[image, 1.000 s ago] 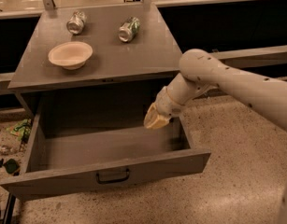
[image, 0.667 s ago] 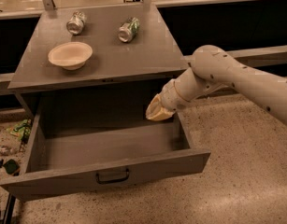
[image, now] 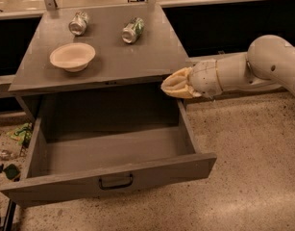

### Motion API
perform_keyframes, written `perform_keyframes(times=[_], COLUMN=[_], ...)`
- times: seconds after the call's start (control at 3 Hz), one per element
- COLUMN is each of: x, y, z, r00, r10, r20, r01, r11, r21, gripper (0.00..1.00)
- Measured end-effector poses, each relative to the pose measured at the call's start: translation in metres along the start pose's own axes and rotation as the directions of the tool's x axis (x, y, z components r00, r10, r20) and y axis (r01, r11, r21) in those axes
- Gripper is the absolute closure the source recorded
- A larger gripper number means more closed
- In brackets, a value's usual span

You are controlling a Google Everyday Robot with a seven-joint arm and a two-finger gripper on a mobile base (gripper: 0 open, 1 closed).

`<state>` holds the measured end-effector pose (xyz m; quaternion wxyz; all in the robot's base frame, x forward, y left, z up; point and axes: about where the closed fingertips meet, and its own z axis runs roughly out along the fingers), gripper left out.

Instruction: Open top drawer

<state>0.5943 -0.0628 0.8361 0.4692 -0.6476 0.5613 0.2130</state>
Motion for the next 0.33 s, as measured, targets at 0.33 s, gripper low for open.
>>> perform_keyframes(times=[0.33], x=[0.0022], y=[0.0034], z=[0.0063], r00=[1.000], r10=[0.001], r20=[-0.012], r01=[-0.002], r11=[0.9999], r21=[-0.015], gripper=[0.76])
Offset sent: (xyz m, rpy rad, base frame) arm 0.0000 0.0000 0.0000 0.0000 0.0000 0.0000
